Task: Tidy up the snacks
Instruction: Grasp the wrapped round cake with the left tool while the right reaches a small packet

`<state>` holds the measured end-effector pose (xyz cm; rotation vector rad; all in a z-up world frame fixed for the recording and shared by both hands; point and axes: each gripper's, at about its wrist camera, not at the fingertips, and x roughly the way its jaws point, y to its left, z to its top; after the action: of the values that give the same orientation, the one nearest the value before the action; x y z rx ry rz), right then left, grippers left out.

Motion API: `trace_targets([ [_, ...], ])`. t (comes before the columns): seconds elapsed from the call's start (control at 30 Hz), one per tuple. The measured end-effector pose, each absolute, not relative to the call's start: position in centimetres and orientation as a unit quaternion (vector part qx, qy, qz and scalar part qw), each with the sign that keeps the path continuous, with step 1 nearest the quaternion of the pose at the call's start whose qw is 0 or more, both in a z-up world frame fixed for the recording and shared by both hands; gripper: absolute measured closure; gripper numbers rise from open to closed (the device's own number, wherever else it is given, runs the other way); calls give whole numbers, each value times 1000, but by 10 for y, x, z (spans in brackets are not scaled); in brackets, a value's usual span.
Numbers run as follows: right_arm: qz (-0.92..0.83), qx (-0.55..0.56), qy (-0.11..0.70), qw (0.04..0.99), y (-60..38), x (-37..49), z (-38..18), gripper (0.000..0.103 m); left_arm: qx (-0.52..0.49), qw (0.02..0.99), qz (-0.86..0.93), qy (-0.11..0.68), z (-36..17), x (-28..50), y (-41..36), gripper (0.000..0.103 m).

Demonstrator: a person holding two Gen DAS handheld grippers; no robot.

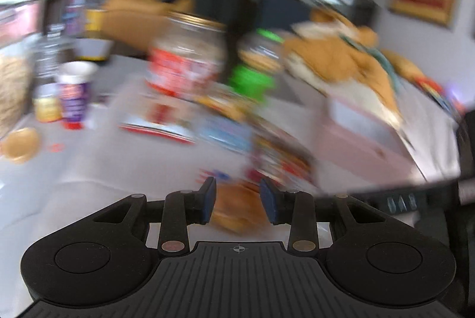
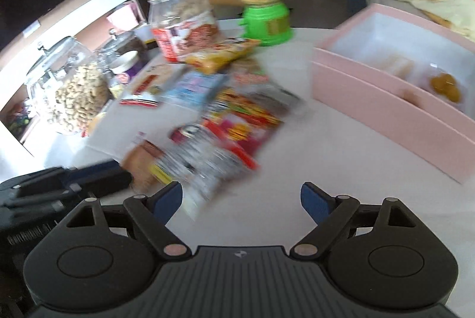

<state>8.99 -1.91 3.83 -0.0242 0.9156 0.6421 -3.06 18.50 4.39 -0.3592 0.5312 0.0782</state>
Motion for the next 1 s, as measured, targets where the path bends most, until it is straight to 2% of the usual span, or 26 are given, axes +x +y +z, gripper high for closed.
trace_targets([
  [0.23, 286, -103, 413, 859, 37, 92, 23, 16, -223, 929, 57, 290, 23, -18, 203, 65],
  [0.57, 179, -96, 415, 887, -71, 88, 17, 16, -210, 916, -99, 326, 13, -6, 140, 64],
  [0.8, 145, -54, 408, 900, -129, 77, 11, 13, -87, 943, -132, 293, 37, -15, 102, 64],
  [0.97, 147, -63, 381, 911, -128, 68, 7, 11, 41, 932, -118, 340, 33, 8, 73, 64],
  [1.0, 150, -61, 381, 910, -129, 68, 7, 11, 61, 927, -125, 349, 30, 11, 67, 59],
])
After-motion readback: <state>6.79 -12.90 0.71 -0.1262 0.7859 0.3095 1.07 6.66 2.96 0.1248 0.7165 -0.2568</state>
